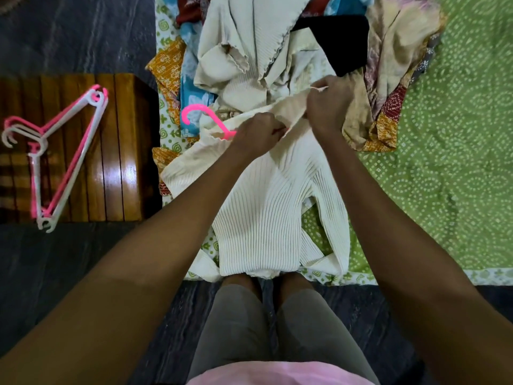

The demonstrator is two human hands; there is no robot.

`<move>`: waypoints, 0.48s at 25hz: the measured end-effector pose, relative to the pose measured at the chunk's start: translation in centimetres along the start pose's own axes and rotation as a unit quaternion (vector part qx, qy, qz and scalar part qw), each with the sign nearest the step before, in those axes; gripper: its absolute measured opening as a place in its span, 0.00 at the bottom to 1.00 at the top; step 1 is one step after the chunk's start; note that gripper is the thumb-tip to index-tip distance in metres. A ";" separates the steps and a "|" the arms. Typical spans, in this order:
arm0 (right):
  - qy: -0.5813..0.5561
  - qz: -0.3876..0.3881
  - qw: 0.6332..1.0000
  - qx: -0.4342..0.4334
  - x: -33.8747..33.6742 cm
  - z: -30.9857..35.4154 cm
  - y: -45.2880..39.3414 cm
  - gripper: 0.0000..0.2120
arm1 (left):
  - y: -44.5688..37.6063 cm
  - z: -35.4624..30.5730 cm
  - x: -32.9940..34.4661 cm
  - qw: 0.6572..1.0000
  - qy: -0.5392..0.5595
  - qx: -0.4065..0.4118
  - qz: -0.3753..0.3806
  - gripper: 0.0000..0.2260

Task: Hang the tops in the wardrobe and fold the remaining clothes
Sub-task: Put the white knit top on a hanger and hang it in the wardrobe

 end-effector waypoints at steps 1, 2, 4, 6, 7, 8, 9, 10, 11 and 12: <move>-0.008 0.030 0.999 -0.026 1.1 0.7 0.7 0.13 | 0.0 -0.1 0.5 1.000 0.008 -0.017 0.007 0.11; -0.019 0.063 0.997 -0.042 2.4 1.1 1.8 0.12 | 0.1 0.0 0.7 0.999 0.030 -0.029 0.005 0.09; -0.053 0.133 0.988 -0.052 5.0 0.7 4.8 0.12 | 0.9 1.0 0.8 0.995 0.088 -0.014 -0.042 0.08; -0.134 0.218 0.967 0.008 7.1 -2.1 7.2 0.13 | 2.1 2.3 1.0 0.989 0.076 0.042 -0.118 0.11; -0.194 0.253 0.945 0.075 7.7 -3.8 8.1 0.15 | 2.9 3.4 1.2 0.986 0.070 0.048 -0.141 0.14; -0.236 0.260 0.927 0.133 7.8 -5.6 8.7 0.17 | 3.8 4.5 1.4 0.984 0.070 0.038 -0.157 0.16; -0.241 0.232 0.929 0.156 7.2 -7.0 8.6 0.17 | 4.8 5.7 1.5 0.981 0.077 0.021 -0.175 0.16; -0.200 0.183 0.953 0.135 6.3 -7.7 8.0 0.17 | 5.8 7.0 1.4 0.975 0.095 -0.004 -0.199 0.15; -0.131 0.128 0.979 0.085 5.1 -7.9 7.1 0.15 | 6.6 8.4 1.3 0.967 0.120 -0.039 -0.222 0.14; -0.054 0.084 0.995 0.024 4.2 -7.6 6.1 0.15 | 7.1 9.9 1.3 0.957 0.145 -0.084 -0.235 0.14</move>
Point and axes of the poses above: each hand's wrist, its own y-axis away from the middle knuckle, its own x-axis out of the palm, z = x × y, the point moved 5 cm from there along -y, towards the middle knuckle, and after that the axes turned 6 degrees about z, right-handed, at the moved point
